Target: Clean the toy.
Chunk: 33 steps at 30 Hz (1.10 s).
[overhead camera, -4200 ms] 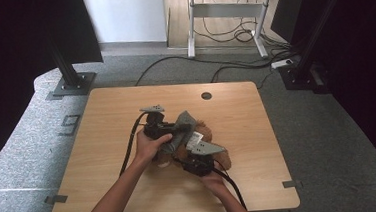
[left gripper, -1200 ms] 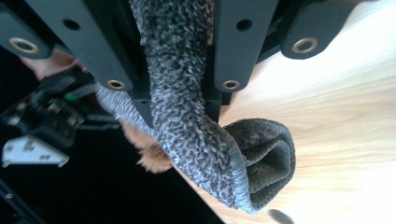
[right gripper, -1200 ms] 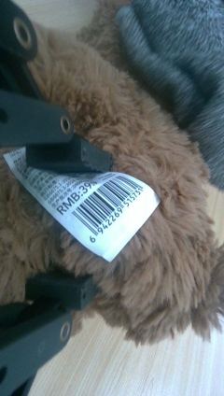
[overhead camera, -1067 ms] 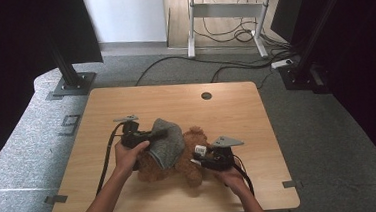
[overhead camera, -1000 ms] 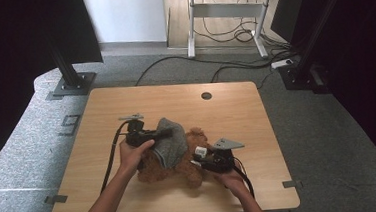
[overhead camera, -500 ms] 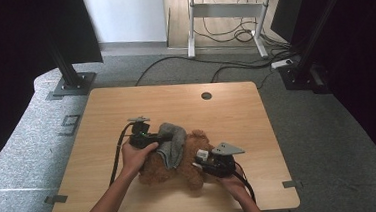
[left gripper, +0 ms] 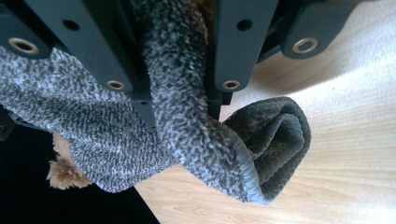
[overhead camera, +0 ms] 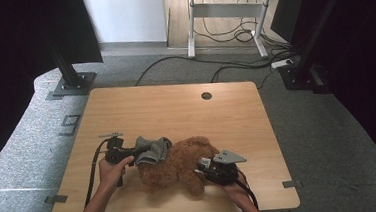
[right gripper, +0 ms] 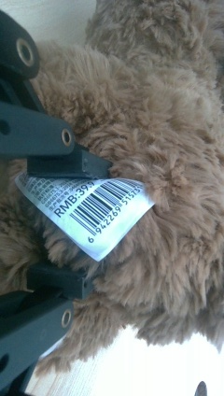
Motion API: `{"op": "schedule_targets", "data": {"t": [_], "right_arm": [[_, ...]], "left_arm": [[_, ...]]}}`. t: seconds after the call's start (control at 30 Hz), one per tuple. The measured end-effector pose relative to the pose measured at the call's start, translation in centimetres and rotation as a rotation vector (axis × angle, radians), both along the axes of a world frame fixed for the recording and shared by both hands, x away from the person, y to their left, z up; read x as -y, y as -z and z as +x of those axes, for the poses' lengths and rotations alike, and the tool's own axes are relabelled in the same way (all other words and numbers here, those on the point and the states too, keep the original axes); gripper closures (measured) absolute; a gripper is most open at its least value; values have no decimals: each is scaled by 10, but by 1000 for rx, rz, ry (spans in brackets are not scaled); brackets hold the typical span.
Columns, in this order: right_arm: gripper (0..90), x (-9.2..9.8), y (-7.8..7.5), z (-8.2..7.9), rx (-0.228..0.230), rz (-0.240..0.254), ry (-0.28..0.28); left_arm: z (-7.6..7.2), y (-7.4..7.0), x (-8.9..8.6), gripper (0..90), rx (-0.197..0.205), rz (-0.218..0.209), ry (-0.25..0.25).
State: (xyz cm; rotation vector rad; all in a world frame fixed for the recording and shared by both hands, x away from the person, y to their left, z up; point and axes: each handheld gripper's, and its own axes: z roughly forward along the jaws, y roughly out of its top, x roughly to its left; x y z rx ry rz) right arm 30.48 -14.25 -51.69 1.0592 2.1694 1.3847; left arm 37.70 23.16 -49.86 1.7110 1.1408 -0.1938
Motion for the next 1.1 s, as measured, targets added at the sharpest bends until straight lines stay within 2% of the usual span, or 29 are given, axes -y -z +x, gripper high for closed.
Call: {"op": "schedule_targets", "data": {"t": [0.13,0.27,0.4,0.53,0.67,0.77,0.87,0.93,1.03,1.1], "right_arm": [[520,3,-1,-1,-9,26,-15],[388,11,-9,2,-15,80,-19],[326,17,-24,12,-29,119,0],[258,16,-38,34,-56,139,6],[174,7,-44,57,-125,104,-42],[153,2,-41,68,-179,85,-68],[180,1,-34,75,-266,101,-98],[223,1,-30,76,-297,99,-98],[300,-1,-27,74,-317,88,-111],[403,-2,-26,72,-314,87,-126]], "left_arm": [[-1,1,0,754,2,5,1],[-1,3,0,754,-2,19,0],[-1,6,0,754,-8,23,1],[-1,6,0,753,-6,20,1],[-1,7,0,753,-5,22,-4],[-1,8,-2,753,-8,21,-7],[0,9,-3,753,-12,18,-8],[0,9,-3,753,-13,14,-8],[1,8,-3,753,-10,11,-6],[1,8,-2,753,-11,12,-5]]}}
